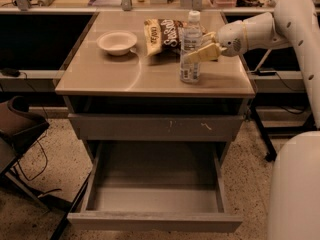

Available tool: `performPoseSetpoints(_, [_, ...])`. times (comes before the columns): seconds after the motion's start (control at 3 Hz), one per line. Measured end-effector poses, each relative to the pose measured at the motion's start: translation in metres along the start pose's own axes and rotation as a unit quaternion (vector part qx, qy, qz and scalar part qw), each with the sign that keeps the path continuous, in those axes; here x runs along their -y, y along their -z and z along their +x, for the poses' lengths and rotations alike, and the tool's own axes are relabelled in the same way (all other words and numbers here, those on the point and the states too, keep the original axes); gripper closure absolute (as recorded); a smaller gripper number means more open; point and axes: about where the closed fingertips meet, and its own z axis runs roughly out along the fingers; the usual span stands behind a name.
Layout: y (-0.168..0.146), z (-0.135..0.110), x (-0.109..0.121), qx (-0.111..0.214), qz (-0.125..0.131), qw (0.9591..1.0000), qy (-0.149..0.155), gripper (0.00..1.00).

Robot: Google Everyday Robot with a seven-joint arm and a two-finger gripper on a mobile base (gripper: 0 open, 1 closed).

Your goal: Place blue plastic bottle into middle drawer

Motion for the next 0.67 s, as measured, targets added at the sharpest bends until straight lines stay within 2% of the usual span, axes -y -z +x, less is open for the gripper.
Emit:
performPoseSetpoints(0.33, [0.014,0.009,-0.019,-0.001,0.002,1.0000,0.005,1.00])
performPoseSetpoints(0.67, [0.061,-0.019,-0.067,0.020,0.050,0.9970,0.056,1.00])
